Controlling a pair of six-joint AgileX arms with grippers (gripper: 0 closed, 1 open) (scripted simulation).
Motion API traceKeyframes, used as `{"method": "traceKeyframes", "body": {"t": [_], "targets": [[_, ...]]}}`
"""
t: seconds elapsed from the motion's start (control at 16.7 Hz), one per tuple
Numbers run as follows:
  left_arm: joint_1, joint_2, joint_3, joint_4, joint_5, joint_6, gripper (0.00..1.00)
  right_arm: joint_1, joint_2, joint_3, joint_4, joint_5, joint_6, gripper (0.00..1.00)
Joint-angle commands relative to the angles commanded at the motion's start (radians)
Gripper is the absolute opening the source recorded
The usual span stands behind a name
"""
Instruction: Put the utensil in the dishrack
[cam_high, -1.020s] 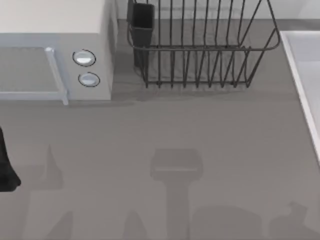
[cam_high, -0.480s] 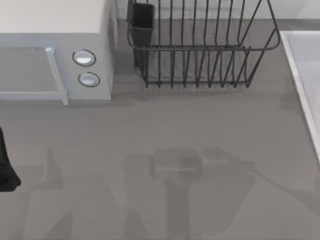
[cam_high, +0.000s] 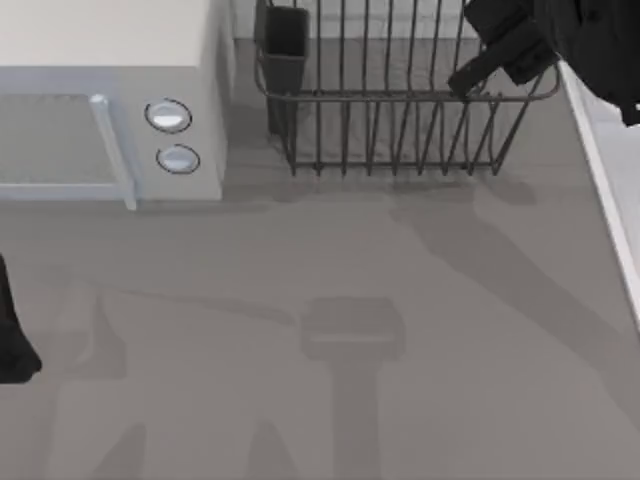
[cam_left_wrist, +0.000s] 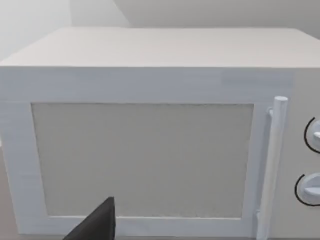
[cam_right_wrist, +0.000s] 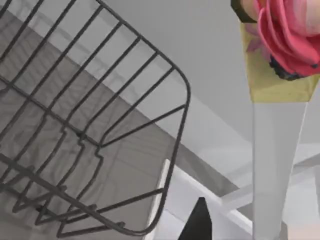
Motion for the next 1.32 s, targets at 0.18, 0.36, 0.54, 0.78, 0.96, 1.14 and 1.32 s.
{"method": "traceKeyframes", "body": {"t": [0.18, 0.36, 0.54, 0.78, 0.96, 1.14, 1.32], "targets": [[0.000, 0.000, 0.000, 0.000, 0.000, 0.000, 1.00, 0.181, -0.006, 0.006, 0.234, 0.154, 0.192, 0.00], [0.000, 0.000, 0.000, 0.000, 0.000, 0.000, 1.00, 0.289, -0.021, 0.014, 0.405, 0.276, 0.323, 0.00], [0.000, 0.000, 0.000, 0.000, 0.000, 0.000, 1.00, 0.329, -0.031, 0.020, 0.483, 0.340, 0.383, 0.00], [0.000, 0.000, 0.000, 0.000, 0.000, 0.000, 1.00, 0.331, -0.032, 0.020, 0.488, 0.344, 0.386, 0.00], [0.000, 0.000, 0.000, 0.000, 0.000, 0.000, 1.00, 0.316, -0.013, 0.017, 0.500, 0.334, 0.387, 0.00], [0.000, 0.000, 0.000, 0.000, 0.000, 0.000, 1.00, 0.257, 0.081, 0.009, 0.599, 0.284, 0.385, 0.00], [0.000, 0.000, 0.000, 0.000, 0.000, 0.000, 1.00, 0.167, 0.229, -0.009, 0.779, 0.197, 0.384, 0.00]]}}
